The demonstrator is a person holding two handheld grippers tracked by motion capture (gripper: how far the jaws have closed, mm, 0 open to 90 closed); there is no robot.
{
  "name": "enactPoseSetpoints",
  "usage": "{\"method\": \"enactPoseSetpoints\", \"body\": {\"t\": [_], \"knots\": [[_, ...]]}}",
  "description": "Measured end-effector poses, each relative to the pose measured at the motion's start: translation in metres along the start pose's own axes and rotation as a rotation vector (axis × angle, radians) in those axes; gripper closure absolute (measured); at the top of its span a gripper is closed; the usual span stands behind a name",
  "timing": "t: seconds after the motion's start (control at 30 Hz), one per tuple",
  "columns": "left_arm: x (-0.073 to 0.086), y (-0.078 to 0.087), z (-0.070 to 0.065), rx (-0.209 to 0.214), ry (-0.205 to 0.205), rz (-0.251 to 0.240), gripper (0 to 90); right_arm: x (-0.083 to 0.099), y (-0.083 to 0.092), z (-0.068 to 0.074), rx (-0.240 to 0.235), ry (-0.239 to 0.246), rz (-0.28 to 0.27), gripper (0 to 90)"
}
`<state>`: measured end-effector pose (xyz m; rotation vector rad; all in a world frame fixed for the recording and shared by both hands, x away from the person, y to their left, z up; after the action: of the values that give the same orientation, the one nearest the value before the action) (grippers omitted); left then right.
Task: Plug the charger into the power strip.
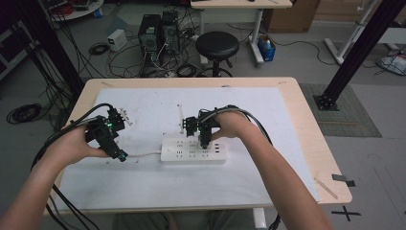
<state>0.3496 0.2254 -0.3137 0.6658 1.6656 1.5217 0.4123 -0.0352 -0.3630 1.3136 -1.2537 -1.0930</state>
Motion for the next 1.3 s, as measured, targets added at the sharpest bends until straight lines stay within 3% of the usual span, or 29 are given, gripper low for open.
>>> {"method": "enactPoseSetpoints", "body": {"t": [0.2,0.23,0.4,0.53,0.77,0.83,0.87,0.9,0.93,0.97,1.0,1.03,1.07,1.1,1.13,1.17,1.23,1.3], "knots": [[-0.005,-0.005,0.001,0.01,0.002,0.006,16.9,0.003,-0.001,0.004,0.027,0.007,-0.014,63.0],[-0.006,-0.005,0.001,0.011,-0.002,0.007,16.9,0.004,-0.002,0.002,0.008,-0.009,-0.029,62.9],[-0.014,-0.012,0.0,0.023,-0.012,0.018,16.9,0.0,-0.01,-0.001,0.001,-0.009,-0.033,62.8],[-0.017,-0.014,0.0,0.025,-0.02,0.021,16.9,0.01,-0.013,-0.005,-0.034,-0.037,-0.088,62.7],[-0.019,-0.014,0.0,0.022,-0.026,0.018,16.9,0.011,-0.014,-0.003,-0.019,-0.029,-0.113,62.0],[-0.021,-0.016,0.002,0.018,-0.014,0.013,16.9,0.014,-0.013,-0.004,-0.012,-0.064,-0.111,38.4],[-0.021,-0.016,0.002,0.018,-0.014,0.013,16.9,0.014,-0.013,-0.004,-0.012,-0.064,-0.111,38.4],[-0.021,-0.016,0.004,0.012,-0.016,0.014,16.9,0.021,-0.001,-0.007,0.026,-0.123,-0.162,26.9],[-0.021,-0.017,0.005,0.012,-0.013,0.005,16.9,0.027,0.007,-0.009,0.032,-0.169,-0.208,26.9],[-0.021,-0.017,0.005,0.012,-0.013,0.005,16.9,0.027,0.007,-0.009,0.032,-0.169,-0.208,26.9],[-0.021,-0.017,0.006,0.013,-0.006,0.004,16.9,0.035,0.016,-0.01,0.014,-0.213,-0.246,26.3],[-0.022,-0.015,0.008,0.001,-0.007,0.004,16.9,0.054,0.031,-0.009,0.056,-0.284,-0.271,21.0],[-0.022,-0.015,0.008,0.001,-0.007,0.004,16.9,0.054,0.031,-0.009,0.056,-0.284,-0.271,21.0],[-0.022,-0.015,0.008,0.001,-0.007,0.004,16.9,0.066,0.038,-0.009,0.074,-0.33,-0.271,21.0],[-0.024,-0.01,0.012,-0.012,-0.002,-0.005,16.9,0.066,0.038,-0.009,0.074,-0.33,-0.271,21.0],[-0.025,-0.009,0.013,-0.015,-0.004,-0.005,16.9,0.097,0.05,-0.008,0.062,-0.473,-0.271,20.9],[-0.027,-0.006,0.014,-0.024,0.003,-0.011,16.9,0.122,0.055,-0.005,0.062,-0.595,-0.232,20.9],[-0.029,-0.003,0.015,-0.032,0.002,-0.017,16.9,0.146,0.058,-0.001,0.098,-0.693,-0.16,18.1]]}}
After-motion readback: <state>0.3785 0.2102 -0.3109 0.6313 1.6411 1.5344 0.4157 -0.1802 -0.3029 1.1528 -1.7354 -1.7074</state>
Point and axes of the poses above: each handheld gripper's, and its own axes: y roughly backward along the jaws, x roughly out of its underside, z roughly to its left, the point moved 1 cm from there along -y, roughly forward along the jaws, and after that the axes turned 2 degrees about y, right-handed, at the moved point
